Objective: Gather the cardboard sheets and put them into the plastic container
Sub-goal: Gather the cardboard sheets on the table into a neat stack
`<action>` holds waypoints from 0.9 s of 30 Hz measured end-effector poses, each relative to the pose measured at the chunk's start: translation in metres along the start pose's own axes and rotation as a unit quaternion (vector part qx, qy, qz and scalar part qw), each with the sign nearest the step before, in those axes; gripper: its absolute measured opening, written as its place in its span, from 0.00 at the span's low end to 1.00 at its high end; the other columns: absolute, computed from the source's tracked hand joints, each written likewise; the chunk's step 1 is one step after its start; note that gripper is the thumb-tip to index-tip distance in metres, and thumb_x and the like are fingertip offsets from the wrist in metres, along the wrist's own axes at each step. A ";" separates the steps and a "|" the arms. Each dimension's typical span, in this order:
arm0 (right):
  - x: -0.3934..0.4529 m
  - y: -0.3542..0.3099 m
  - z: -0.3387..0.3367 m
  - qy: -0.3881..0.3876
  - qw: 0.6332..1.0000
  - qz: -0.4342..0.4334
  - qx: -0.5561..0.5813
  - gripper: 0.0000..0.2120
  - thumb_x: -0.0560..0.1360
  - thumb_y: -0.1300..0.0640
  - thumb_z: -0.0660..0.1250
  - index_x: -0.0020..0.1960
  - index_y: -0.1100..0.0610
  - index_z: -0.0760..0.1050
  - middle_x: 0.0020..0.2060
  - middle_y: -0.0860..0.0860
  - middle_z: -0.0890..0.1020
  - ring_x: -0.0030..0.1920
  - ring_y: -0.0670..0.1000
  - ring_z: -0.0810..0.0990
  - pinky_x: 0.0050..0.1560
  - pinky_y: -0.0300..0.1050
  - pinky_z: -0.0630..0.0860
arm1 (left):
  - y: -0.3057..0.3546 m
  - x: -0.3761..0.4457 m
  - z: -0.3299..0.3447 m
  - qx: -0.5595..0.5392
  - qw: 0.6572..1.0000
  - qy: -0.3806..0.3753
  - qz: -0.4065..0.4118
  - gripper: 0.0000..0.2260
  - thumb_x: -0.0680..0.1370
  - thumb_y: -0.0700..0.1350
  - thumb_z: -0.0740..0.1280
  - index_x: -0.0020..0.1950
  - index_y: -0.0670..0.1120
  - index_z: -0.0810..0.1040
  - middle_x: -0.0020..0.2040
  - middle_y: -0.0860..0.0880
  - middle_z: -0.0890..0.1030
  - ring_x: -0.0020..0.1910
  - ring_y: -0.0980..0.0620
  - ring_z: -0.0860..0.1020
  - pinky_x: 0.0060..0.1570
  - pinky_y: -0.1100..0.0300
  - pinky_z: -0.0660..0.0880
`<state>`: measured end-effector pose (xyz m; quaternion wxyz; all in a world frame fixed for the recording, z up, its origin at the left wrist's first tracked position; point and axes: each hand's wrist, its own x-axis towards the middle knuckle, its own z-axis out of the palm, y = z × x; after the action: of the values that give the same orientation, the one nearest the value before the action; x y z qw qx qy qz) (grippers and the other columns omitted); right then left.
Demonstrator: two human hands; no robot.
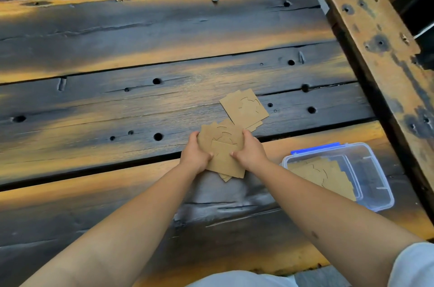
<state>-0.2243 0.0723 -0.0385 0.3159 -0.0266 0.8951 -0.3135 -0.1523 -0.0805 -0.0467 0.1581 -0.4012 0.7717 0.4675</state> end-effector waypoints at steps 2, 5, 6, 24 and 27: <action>0.002 0.002 -0.009 0.014 1.000 0.003 -0.003 0.32 0.70 0.57 0.75 0.69 0.56 0.65 0.61 0.58 0.76 0.62 0.59 0.74 0.54 0.44 0.68 | 0.008 0.000 0.005 -0.008 1.000 0.002 0.009 0.35 0.71 0.42 0.74 0.73 0.53 0.61 0.65 0.46 0.77 0.61 0.44 0.76 0.61 0.53 0.72; 0.009 0.002 -0.020 0.023 1.000 0.012 -0.006 0.31 0.70 0.58 0.75 0.68 0.56 0.65 0.61 0.58 0.76 0.62 0.60 0.74 0.53 0.44 0.68 | 0.022 0.002 0.013 -0.014 1.000 0.005 0.017 0.36 0.71 0.42 0.75 0.74 0.53 0.61 0.66 0.45 0.76 0.63 0.43 0.75 0.63 0.51 0.72; 0.011 0.001 -0.024 0.030 0.999 0.012 -0.005 0.30 0.70 0.59 0.74 0.68 0.56 0.66 0.61 0.58 0.76 0.62 0.60 0.75 0.52 0.44 0.68 | 0.027 0.003 0.015 -0.008 1.000 0.008 0.024 0.36 0.71 0.42 0.75 0.74 0.52 0.61 0.66 0.45 0.76 0.63 0.43 0.75 0.63 0.51 0.71; 0.116 0.004 -0.106 0.059 0.996 0.054 -0.048 0.25 0.70 0.59 0.74 0.64 0.57 0.68 0.64 0.57 0.69 0.62 0.61 0.73 0.58 0.49 0.72 | 0.123 0.085 0.066 0.034 0.998 0.028 0.047 0.41 0.68 0.44 0.78 0.75 0.50 0.59 0.69 0.42 0.71 0.67 0.42 0.71 0.66 0.50 0.67; 0.129 0.004 -0.103 0.057 0.994 0.059 -0.069 0.25 0.71 0.59 0.73 0.65 0.58 0.68 0.66 0.56 0.68 0.65 0.62 0.70 0.62 0.52 0.71 | 0.124 0.093 0.068 0.047 0.997 0.033 0.046 0.43 0.68 0.44 0.78 0.76 0.49 0.58 0.70 0.42 0.69 0.68 0.42 0.69 0.67 0.51 0.65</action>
<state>-0.3865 0.1002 -0.0491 0.2795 0.0228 0.9311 -0.2331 -0.3146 -0.0368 -0.0659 0.1300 -0.3727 0.8150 0.4242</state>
